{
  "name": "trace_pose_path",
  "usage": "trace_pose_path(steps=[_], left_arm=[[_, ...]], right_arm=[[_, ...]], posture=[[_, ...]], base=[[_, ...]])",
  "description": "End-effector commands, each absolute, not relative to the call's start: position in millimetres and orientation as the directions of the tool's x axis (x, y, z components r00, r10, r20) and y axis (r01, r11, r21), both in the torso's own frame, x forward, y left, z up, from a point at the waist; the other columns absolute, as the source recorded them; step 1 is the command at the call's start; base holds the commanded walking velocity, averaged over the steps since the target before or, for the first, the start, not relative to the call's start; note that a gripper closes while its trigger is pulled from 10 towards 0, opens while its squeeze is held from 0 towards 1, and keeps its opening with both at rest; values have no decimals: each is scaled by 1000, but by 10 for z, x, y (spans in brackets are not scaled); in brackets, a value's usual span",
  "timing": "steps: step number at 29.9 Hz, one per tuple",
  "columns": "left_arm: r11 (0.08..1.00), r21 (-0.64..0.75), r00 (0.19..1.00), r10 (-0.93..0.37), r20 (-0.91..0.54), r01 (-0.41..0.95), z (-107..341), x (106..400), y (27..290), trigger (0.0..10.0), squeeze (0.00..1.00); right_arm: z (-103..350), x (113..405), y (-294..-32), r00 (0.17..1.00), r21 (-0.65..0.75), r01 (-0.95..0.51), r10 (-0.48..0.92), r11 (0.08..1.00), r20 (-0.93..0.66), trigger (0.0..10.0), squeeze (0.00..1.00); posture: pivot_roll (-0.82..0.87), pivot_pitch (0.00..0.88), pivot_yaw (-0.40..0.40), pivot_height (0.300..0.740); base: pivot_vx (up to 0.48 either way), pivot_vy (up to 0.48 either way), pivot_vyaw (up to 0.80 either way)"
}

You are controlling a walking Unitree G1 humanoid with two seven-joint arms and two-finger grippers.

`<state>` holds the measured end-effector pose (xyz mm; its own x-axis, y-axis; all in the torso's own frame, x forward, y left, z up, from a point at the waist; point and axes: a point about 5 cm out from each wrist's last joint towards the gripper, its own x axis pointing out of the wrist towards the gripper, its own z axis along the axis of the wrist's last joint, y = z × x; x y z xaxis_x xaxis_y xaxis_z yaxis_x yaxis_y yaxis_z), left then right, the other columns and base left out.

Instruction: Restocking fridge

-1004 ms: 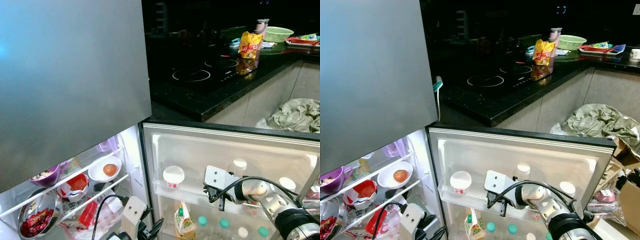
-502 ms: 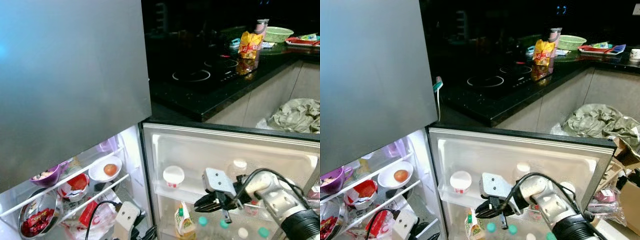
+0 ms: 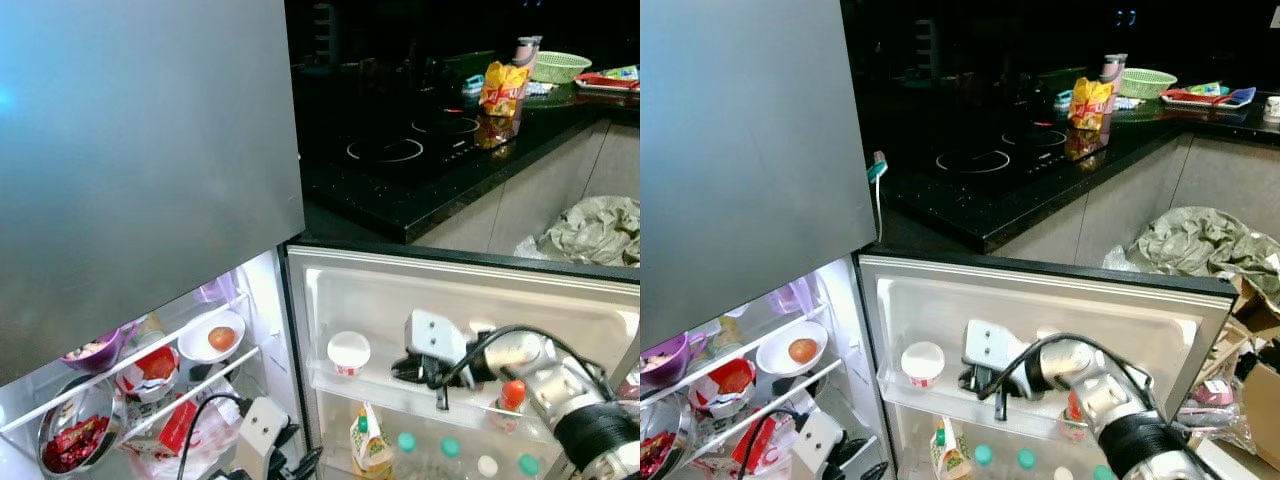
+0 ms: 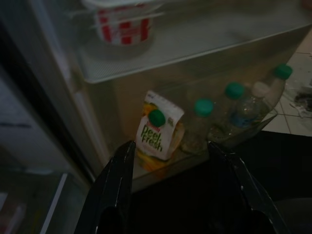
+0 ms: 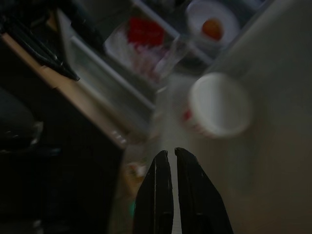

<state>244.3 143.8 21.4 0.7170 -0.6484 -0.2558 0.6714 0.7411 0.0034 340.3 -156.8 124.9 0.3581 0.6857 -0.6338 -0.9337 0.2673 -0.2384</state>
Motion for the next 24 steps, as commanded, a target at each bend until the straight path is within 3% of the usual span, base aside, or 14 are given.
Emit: trace_pose_path(steps=[1, 5, 13, 17, 24], left_arm=[[732, 9, 707, -654, -267, 681, 218, 2439, 1431, 10000, 0], [735, 10, 710, -652, -266, 678, 224, 2442, 1440, 10000, 0], [741, 8, 715, -644, -272, 671, 222, 2420, 1485, 10000, 0], [744, 8, 717, -641, -274, 668, 226, 2422, 1491, 10000, 0], [744, 8, 718, -642, -270, 668, 244, 2438, 1486, 10000, 0]], right_arm=[[1139, 3379, -1536, 349, -244, -937, 662, 249, -663, 10000, 0], [1007, 3341, -1516, 331, -256, -944, 632, 210, -701, 10000, 0], [1040, 3259, -1411, 237, -177, -971, 712, 159, -661, 10000, 0], [1108, 3324, -1431, 289, -231, -956, 708, 180, -644, 10000, 0], [1409, 3539, -1641, 443, -317, -896, 684, 312, -579, 10000, 0]], posture=[[-46, 51, 33, 740], [-42, 50, 32, 740], [-43, 50, 34, 740], [-44, 50, 36, 740], [-43, 48, 38, 740]], base=[[0, 0, 0], [0, 0, 0], [0, 0, 0], [0, 0, 0], [0, 0, 0]])
